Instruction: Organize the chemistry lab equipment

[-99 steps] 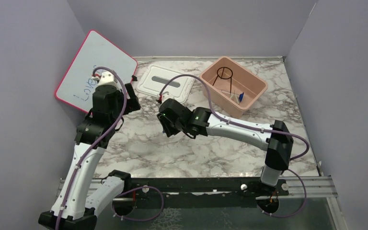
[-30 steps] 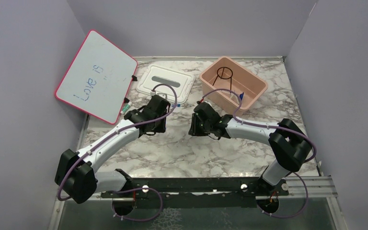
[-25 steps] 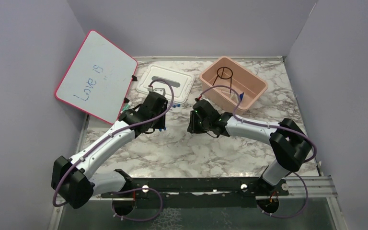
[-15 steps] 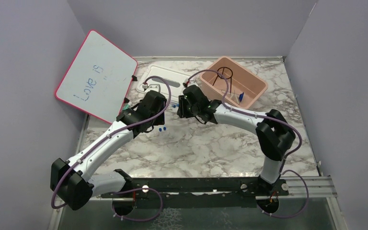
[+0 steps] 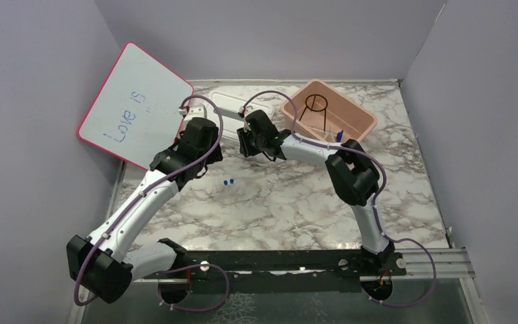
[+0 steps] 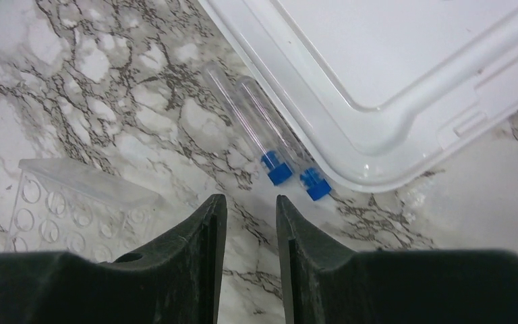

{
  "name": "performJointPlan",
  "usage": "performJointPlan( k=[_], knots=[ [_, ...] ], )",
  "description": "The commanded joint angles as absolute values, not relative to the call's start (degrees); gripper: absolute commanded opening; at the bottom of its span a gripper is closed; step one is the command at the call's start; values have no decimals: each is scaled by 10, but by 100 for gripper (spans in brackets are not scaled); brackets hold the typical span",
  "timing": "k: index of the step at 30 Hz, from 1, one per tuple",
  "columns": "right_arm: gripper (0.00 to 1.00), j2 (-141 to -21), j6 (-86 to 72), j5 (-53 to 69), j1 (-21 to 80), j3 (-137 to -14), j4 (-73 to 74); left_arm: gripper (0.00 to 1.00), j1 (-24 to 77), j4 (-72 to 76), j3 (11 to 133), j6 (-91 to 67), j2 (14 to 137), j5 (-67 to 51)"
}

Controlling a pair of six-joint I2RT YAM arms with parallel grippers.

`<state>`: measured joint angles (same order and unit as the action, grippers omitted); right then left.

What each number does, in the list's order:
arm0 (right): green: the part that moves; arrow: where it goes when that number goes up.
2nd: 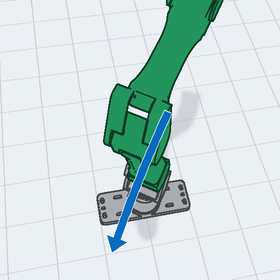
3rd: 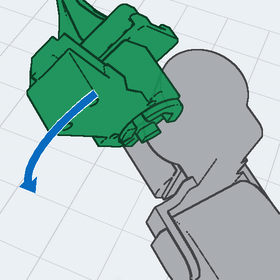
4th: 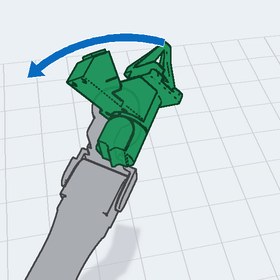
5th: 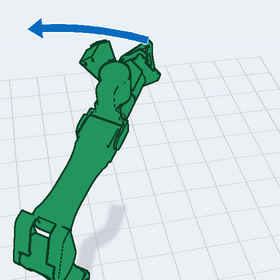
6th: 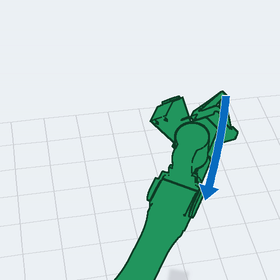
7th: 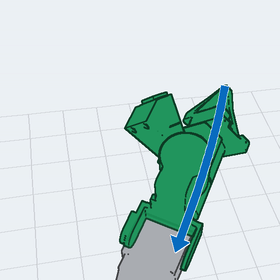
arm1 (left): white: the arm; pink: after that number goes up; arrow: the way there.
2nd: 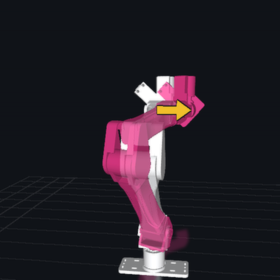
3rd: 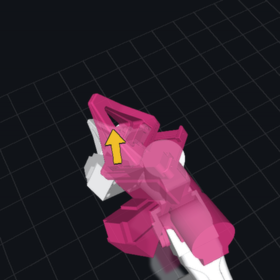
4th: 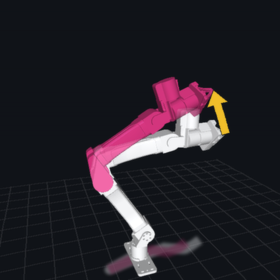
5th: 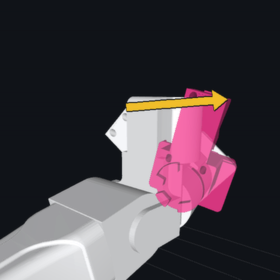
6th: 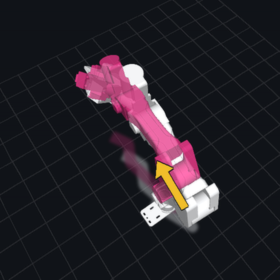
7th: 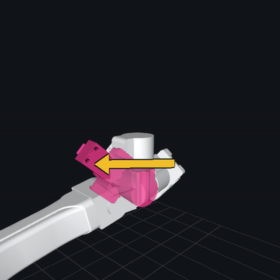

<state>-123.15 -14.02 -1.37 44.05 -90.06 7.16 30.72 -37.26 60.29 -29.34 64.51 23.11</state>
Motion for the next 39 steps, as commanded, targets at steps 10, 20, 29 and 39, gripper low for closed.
performJointPlan(
  k=[10, 20, 29, 39],
  knots=[
    [37, -1303, -53, 11, 443, -976, 47, 53, 180, -298, 552, -282, 661, 52],
    [34, -1331, -5, 28, 443, -988, 58, 53, 152, -278, 530, -288, 674, 20],
    [30, -1347, 44, 42, 443, -994, 68, 54, 134, -267, 517, -295, 683, -17],
    [28, -1406, 75, 58, 444, -1073, 107, 56, 126, -267, 515, -297, 673, -29]
  ],
)
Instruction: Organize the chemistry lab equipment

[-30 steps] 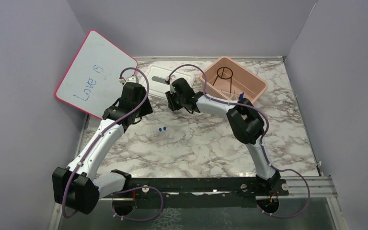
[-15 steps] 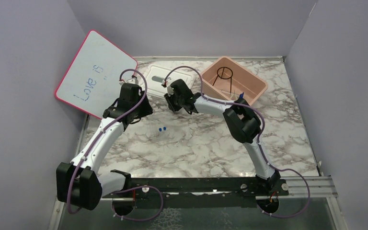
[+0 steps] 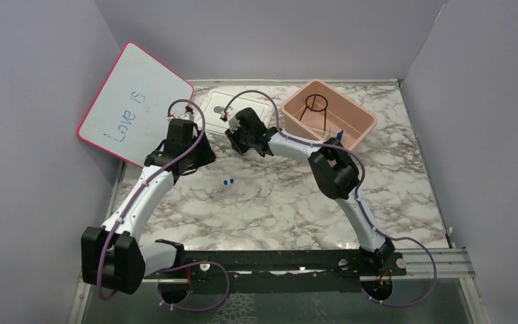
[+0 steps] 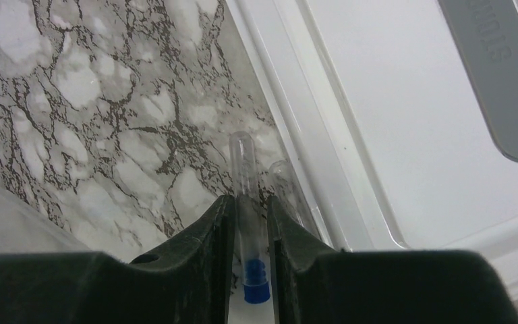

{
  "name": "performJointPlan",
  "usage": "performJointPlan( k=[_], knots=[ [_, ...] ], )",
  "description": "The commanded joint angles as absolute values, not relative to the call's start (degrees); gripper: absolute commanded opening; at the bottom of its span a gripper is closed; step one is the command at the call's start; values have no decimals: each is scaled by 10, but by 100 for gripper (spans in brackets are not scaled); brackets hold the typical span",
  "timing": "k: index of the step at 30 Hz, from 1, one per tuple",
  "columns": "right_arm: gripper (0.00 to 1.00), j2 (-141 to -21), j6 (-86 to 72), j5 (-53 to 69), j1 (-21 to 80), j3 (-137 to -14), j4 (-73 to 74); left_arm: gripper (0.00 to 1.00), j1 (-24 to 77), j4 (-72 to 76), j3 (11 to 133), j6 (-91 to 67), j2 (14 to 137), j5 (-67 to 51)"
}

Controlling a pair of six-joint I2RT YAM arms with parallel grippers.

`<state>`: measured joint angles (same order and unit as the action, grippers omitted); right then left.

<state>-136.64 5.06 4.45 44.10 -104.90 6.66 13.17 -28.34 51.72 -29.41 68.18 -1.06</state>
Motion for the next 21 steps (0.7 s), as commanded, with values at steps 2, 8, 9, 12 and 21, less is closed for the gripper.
performJointPlan(
  k=[2, 8, 9, 12, 21],
  knots=[
    [20, -1405, 76, 60, 446, -1073, 107, 56, 125, -268, 513, -298, 669, -30],
    [7, -1338, 38, 101, 447, -1017, 60, 57, 124, -268, 513, -305, 659, -39],
    [7, -1320, 26, 106, 447, -999, 43, 57, 124, -268, 513, -306, 657, -42],
    [6, -1256, -19, 120, 447, -947, -11, 58, 124, -264, 516, -315, 645, -53],
    [7, -1061, -221, 107, 447, -792, -205, 64, 124, -193, 529, -341, 596, -168]
  ],
)
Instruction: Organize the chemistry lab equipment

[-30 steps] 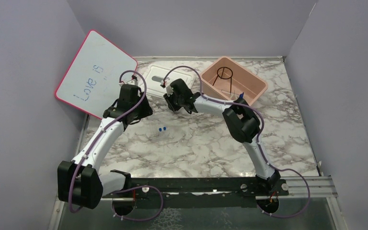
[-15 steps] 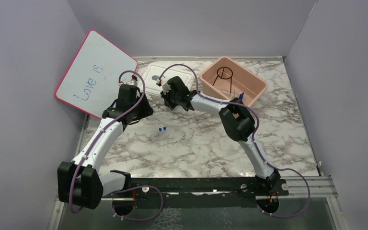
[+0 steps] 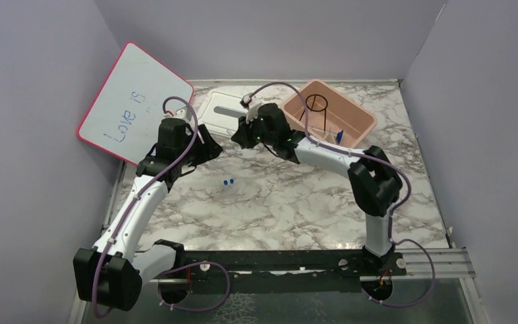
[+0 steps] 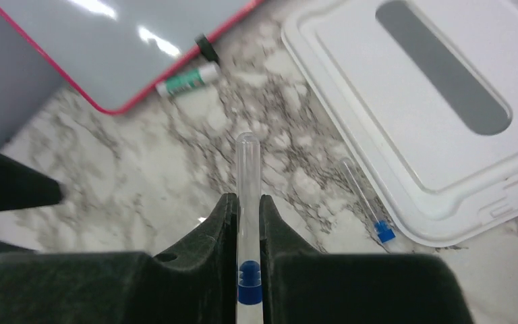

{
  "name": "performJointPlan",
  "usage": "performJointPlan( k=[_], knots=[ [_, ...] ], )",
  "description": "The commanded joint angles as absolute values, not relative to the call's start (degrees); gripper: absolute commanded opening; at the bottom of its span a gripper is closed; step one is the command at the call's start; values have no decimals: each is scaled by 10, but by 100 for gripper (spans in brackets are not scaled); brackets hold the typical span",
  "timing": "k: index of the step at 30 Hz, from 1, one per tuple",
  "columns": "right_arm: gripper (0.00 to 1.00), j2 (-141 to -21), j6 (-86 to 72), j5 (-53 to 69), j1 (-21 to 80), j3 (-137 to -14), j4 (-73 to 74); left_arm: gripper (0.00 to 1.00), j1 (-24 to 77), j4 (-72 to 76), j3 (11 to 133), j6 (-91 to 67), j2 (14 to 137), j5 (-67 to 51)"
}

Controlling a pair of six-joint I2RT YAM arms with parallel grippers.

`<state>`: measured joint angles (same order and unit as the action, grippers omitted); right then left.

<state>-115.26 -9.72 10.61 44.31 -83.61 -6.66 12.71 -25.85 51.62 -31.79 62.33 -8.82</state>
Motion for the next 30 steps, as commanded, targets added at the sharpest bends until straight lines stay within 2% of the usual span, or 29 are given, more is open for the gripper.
performJointPlan(
  k=[1, 6, 11, 16, 24, 28, 30],
  knots=[
    [7, -1041, -257, 98, 447, -778, -221, 65, 123, -180, 528, -347, 593, -183],
    [8, -966, -426, 53, 447, -734, -261, 71, 123, -69, 508, -410, 589, -262],
    [8, -932, -557, 29, 447, -721, -230, 77, 123, 103, 460, -516, 595, -346],
    [8, -914, -604, 7, 446, -711, -206, 78, 124, 154, 428, -546, 561, -340],
    [8, -911, -652, 14, 446, -702, -194, 76, 126, 184, 399, -589, 547, -334],
    [8, -919, -687, 49, 443, -693, -213, 70, 133, 188, 409, -595, 567, -334],
    [8, -923, -701, 62, 442, -690, -222, 63, 135, 190, 410, -598, 574, -332]
  ],
)
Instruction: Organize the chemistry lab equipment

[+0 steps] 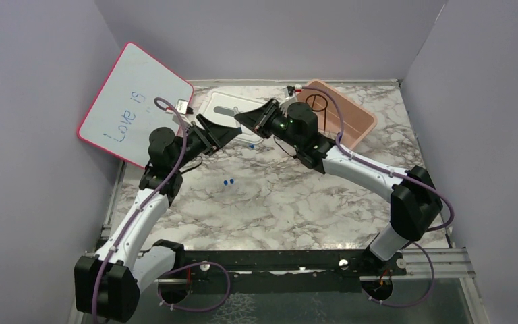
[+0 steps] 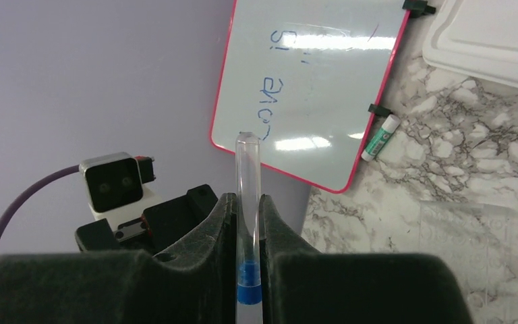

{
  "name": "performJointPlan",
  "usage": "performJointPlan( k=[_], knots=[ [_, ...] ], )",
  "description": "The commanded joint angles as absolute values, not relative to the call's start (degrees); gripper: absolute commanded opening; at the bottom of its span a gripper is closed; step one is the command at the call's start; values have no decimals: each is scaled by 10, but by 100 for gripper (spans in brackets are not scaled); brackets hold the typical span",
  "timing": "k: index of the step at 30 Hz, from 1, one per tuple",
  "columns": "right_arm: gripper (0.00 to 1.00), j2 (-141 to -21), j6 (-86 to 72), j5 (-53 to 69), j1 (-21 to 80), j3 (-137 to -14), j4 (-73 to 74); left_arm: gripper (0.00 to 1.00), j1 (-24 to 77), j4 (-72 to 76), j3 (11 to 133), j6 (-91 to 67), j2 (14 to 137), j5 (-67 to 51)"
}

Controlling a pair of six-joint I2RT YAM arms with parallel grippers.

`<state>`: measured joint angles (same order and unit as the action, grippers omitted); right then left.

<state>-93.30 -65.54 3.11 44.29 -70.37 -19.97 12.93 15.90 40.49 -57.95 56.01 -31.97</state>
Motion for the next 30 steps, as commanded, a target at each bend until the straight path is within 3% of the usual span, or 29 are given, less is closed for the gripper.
performJointPlan(
  k=[1, 6, 11, 17, 19, 25, 30],
  knots=[
    [8, -925, -705, 67, 442, -690, -224, 61, 136, 192, 409, -600, 577, -331],
    [7, -932, -719, 84, 442, -688, -222, 46, 143, 203, 406, -603, 584, -329],
    [7, -937, -725, 87, 442, -685, -224, 37, 154, 205, 404, -602, 592, -329],
    [8, -932, -711, 84, 441, -683, -220, 13, 158, 206, 404, -587, 592, -331],
    [12, -929, -685, 94, 438, -685, -217, 9, 158, 206, 403, -577, 590, -337],
    [39, -923, -570, 214, 397, -719, -152, 4, 158, 110, 440, -455, 593, -373],
    [41, -922, -455, 298, 377, -773, -52, 4, 158, -11, 487, -338, 595, -406]
  ],
)
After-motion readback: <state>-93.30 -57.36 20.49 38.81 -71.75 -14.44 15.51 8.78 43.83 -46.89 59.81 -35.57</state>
